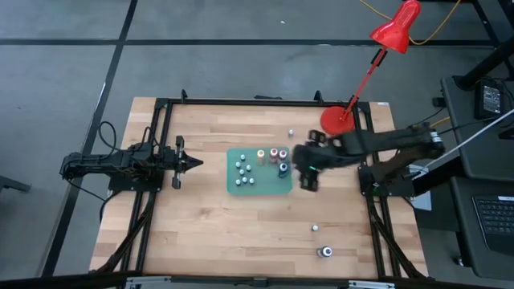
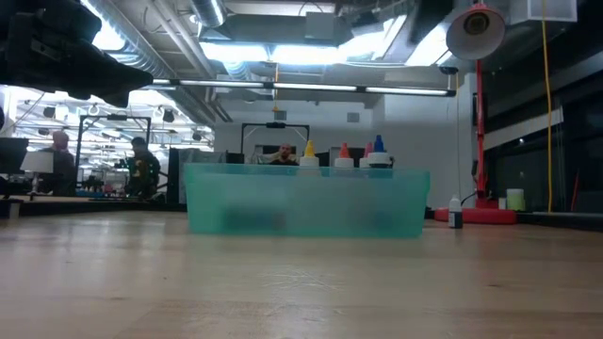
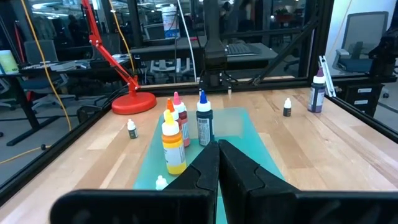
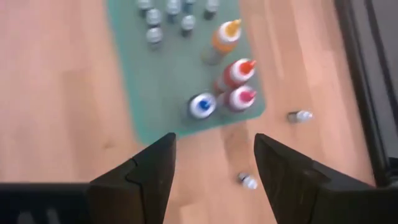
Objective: Pick & Place food coloring
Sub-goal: Put the big purple food coloring bottle into the green bin
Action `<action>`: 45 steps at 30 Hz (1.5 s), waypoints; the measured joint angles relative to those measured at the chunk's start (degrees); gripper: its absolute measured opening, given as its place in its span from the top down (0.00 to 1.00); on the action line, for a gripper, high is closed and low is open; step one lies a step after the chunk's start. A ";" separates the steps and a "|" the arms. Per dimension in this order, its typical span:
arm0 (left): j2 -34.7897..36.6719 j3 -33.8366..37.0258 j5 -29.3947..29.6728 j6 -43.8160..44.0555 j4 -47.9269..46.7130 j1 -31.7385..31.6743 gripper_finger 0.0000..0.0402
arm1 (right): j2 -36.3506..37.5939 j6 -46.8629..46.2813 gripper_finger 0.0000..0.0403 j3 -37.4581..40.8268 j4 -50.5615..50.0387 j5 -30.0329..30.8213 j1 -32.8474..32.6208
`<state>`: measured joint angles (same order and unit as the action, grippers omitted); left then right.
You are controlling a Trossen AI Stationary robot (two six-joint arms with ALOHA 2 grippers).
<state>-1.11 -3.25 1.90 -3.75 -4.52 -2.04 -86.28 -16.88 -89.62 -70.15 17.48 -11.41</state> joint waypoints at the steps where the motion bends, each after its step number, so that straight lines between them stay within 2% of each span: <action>1: -0.01 0.00 0.01 0.00 0.01 0.00 0.99 | 1.42 -1.51 0.46 0.00 -1.09 -0.20 -1.49; 8: 0.00 0.00 0.01 0.00 0.00 0.00 0.99 | 7.21 -12.80 0.46 0.00 -3.16 -1.02 -15.87; 15: -0.01 0.00 0.01 0.00 0.01 0.00 0.99 | 5.60 -27.92 0.46 0.07 -3.54 -1.92 -30.01; 22: 0.01 0.00 0.01 0.00 0.01 0.00 0.99 | 2.12 -38.12 0.46 0.07 -3.64 -2.12 -41.41; 27: 0.00 0.00 0.01 0.00 0.01 0.00 0.99 | -1.89 -42.94 0.46 0.07 -3.74 -2.15 -46.30; 34: 0.00 0.00 0.01 0.00 0.01 0.00 0.99 | -8.07 -48.90 0.45 0.09 -3.67 -2.15 -47.87; 38: -0.01 0.00 0.00 0.00 0.01 0.00 0.99 | -10.58 -50.22 0.36 0.09 -3.08 -2.54 -47.90; 41: 0.01 0.00 0.01 0.00 0.01 0.00 0.99 | -11.56 -50.28 0.24 0.54 -3.07 -2.01 -47.90; 45: 0.00 0.00 0.01 0.00 0.01 0.00 0.99 | -11.46 -50.41 0.07 5.23 0.32 -1.94 -47.86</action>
<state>-1.11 -3.25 1.91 -3.75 -4.51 -2.04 -97.73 -67.29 -84.40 -69.83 15.53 -59.27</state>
